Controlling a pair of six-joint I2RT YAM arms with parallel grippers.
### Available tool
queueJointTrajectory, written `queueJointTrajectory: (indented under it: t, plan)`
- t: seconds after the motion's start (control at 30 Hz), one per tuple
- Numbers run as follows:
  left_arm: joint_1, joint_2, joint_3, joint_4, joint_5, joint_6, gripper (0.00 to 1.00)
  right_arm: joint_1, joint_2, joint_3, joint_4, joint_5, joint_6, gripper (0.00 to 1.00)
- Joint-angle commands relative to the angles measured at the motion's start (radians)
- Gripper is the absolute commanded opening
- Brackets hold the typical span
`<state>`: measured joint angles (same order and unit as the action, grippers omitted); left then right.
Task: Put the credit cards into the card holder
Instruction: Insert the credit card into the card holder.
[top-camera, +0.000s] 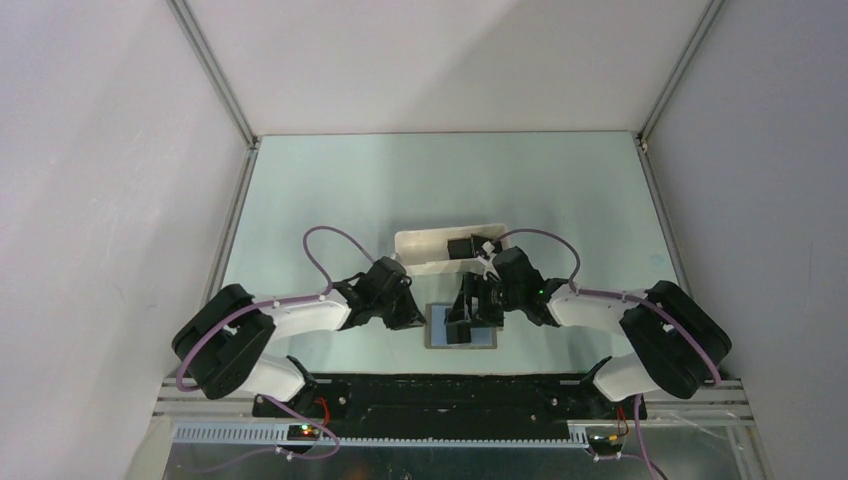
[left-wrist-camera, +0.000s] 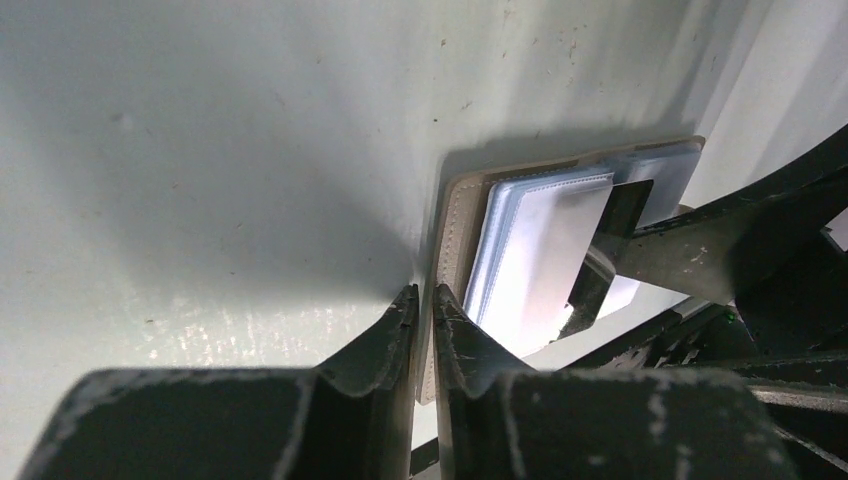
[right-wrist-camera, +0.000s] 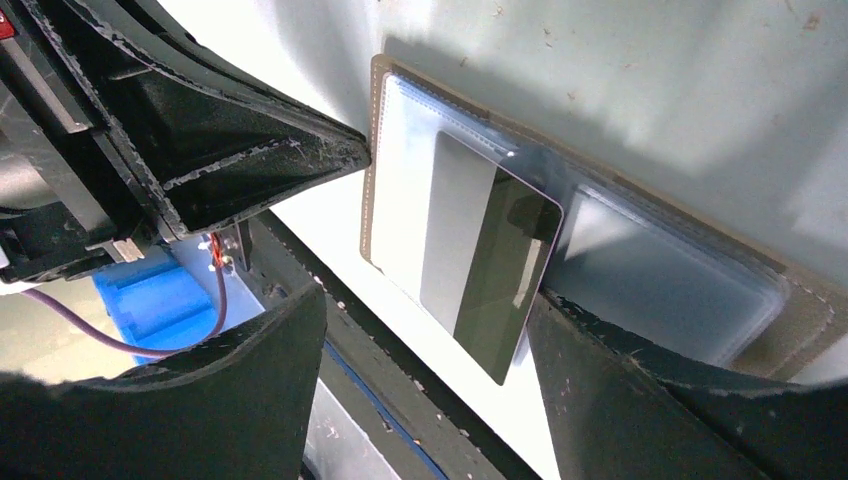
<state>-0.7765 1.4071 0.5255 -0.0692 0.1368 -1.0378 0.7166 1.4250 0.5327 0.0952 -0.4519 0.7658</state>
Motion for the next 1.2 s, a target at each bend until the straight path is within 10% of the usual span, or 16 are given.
queueJointTrajectory:
  t: [0.0, 0.57, 0.83, 1.17]
  plan:
    - [-0.011, -0.002, -0.016, -0.049, -0.024, 0.020, 0.16, 0.012, 0.059, 0.027, 0.019, -0.020, -0.015, 0.77]
    - [-0.011, -0.025, -0.021, -0.049, -0.018, 0.010, 0.00, 0.099, 0.176, 0.130, 0.129, -0.150, 0.085, 0.72]
    - [-0.010, -0.195, 0.073, -0.200, -0.124, 0.046, 0.61, 0.093, 0.020, 0.246, -0.321, 0.106, -0.128, 0.88]
    - [0.007, -0.239, 0.353, -0.293, -0.213, 0.160, 0.73, -0.109, -0.094, 0.346, -0.438, -0.030, -0.216, 0.88]
